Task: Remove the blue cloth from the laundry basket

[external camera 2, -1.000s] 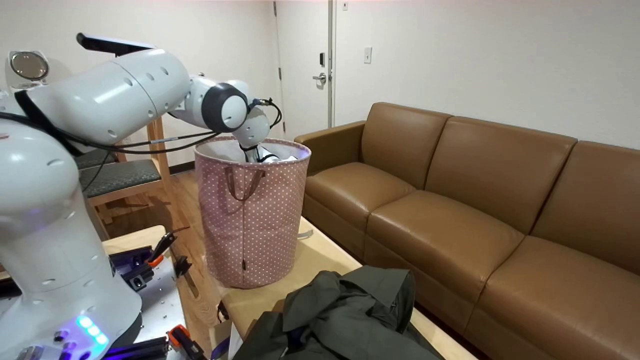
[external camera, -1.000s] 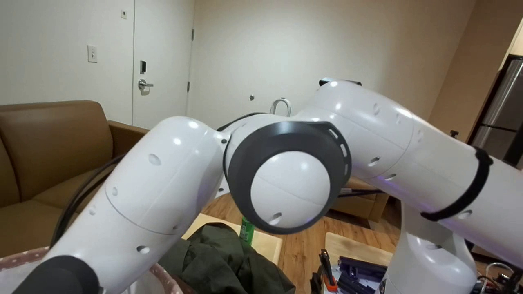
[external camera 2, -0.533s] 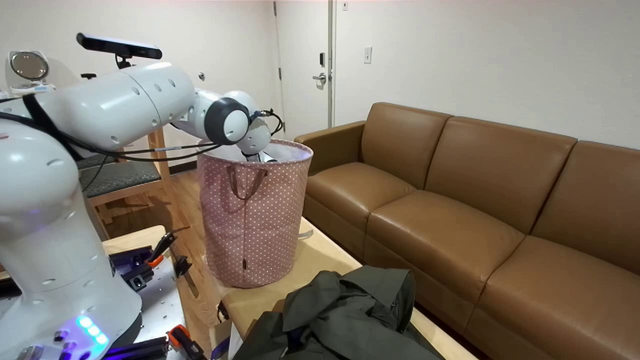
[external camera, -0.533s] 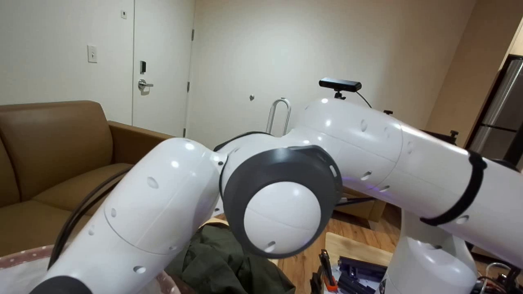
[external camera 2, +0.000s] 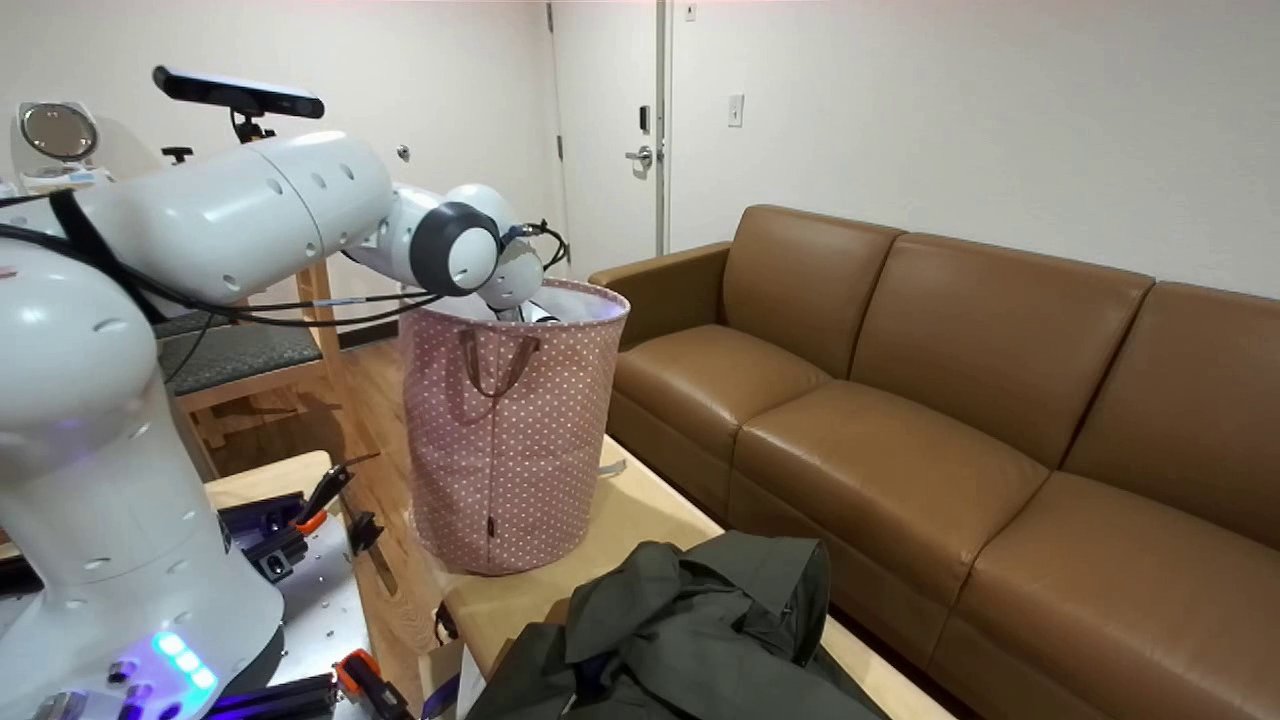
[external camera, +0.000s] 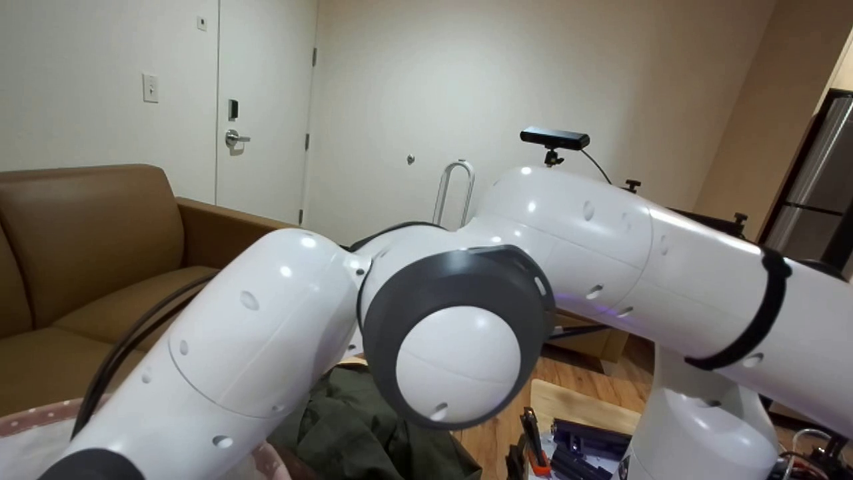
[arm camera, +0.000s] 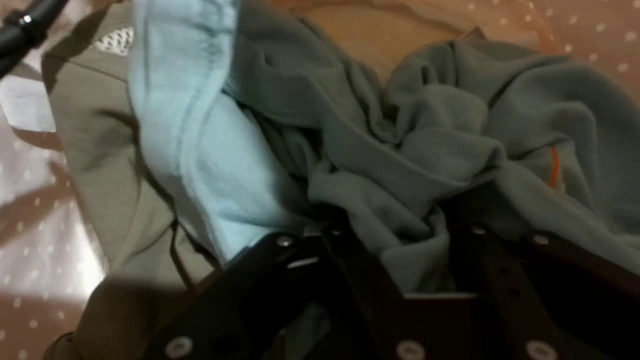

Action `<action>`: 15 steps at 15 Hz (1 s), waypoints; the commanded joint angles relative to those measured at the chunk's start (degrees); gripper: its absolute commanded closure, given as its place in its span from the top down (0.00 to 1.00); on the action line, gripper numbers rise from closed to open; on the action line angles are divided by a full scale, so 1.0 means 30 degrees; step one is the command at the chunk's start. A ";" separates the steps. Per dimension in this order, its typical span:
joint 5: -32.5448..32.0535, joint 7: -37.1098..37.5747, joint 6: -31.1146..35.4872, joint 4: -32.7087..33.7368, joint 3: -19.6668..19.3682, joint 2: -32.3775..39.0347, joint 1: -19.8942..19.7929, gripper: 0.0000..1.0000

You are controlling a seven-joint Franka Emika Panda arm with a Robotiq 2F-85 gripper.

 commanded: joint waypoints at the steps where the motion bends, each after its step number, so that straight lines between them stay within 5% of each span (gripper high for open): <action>1: 0.0224 -0.0365 0.0019 0.0364 0.0425 0.0150 -0.0420 0.08; 2: 0.0234 -0.0421 0.0209 0.0219 0.0477 0.0037 -0.0408 0.01; 7: 0.0250 -0.1191 0.1301 -0.1400 0.0664 -0.1274 -0.0406 0.02; 15: 0.0168 -0.3339 0.5496 -0.8090 0.1415 -0.6607 -0.0901 0.03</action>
